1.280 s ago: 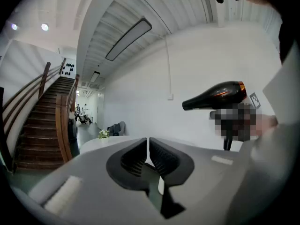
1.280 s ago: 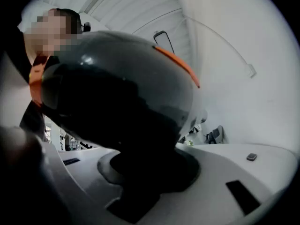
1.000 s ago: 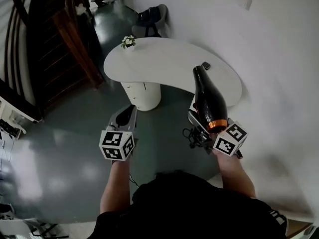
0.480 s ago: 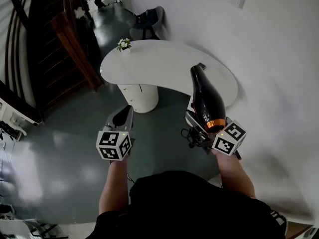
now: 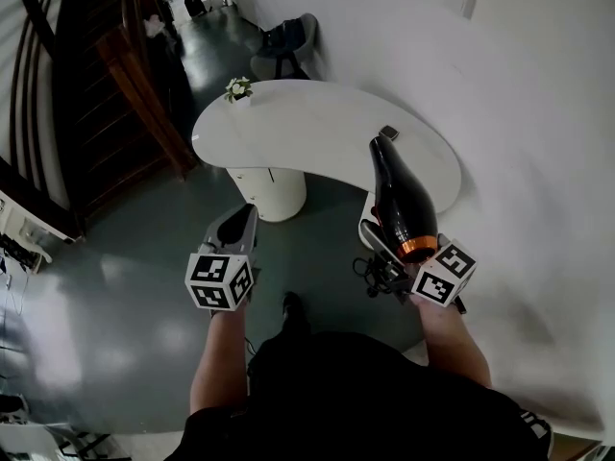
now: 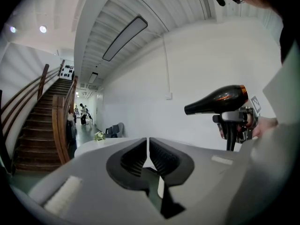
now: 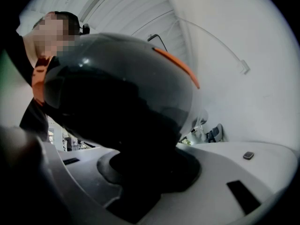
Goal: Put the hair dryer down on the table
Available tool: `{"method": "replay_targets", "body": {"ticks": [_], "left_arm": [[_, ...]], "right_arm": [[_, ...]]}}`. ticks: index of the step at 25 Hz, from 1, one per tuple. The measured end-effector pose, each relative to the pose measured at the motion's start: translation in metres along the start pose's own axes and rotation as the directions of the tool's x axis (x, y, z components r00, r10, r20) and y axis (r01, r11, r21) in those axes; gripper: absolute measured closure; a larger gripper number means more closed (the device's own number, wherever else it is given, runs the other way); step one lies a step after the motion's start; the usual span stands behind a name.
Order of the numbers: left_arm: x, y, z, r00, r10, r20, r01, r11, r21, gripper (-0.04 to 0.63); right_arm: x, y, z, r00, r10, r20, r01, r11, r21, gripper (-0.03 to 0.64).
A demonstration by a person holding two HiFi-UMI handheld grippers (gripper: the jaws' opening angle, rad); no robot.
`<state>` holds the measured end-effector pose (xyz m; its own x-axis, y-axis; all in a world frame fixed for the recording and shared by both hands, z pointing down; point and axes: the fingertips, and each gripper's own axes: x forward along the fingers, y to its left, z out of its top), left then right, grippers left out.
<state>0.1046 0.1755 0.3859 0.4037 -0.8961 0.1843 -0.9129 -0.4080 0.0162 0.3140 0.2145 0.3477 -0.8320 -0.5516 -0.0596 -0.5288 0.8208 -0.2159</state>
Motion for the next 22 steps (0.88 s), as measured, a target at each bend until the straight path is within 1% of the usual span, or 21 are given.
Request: {"method": "replay_targets", "body": {"ticks": [3, 6, 9, 15, 18, 22], "left_arm": [[0.016, 0.020, -0.006, 1.000, 0.000, -0.002, 0.000, 1.000, -0.011, 0.568], [0.035, 0.049, -0.012, 1.000, 0.004, -0.007, -0.004, 1.000, -0.025, 0.568], [0.056, 0.089, -0.012, 1.000, 0.010, -0.012, -0.010, 0.999, -0.031, 0.568], [0.101, 0.174, 0.002, 1.000, 0.021, -0.011, -0.021, 0.999, -0.027, 0.568], [0.118, 0.203, -0.002, 1.000, 0.015, -0.013, -0.015, 0.999, -0.042, 0.568], [0.132, 0.243, -0.005, 1.000, 0.015, -0.008, -0.016, 0.998, -0.068, 0.568]], "right_arm": [[0.022, -0.015, -0.007, 1.000, -0.006, -0.016, 0.007, 1.000, 0.004, 0.472], [0.054, -0.030, -0.010, 0.999, -0.005, -0.033, 0.005, 1.000, 0.005, 0.472], [0.094, -0.050, -0.012, 0.999, -0.008, -0.032, 0.009, 1.000, 0.010, 0.472], [0.178, -0.085, -0.011, 1.000, 0.002, -0.031, -0.001, 0.999, 0.034, 0.472], [0.211, -0.097, -0.010, 1.000, 0.000, -0.031, 0.001, 0.999, 0.036, 0.472], [0.253, -0.106, -0.010, 0.999, -0.001, -0.053, 0.003, 1.000, 0.023, 0.472]]}}
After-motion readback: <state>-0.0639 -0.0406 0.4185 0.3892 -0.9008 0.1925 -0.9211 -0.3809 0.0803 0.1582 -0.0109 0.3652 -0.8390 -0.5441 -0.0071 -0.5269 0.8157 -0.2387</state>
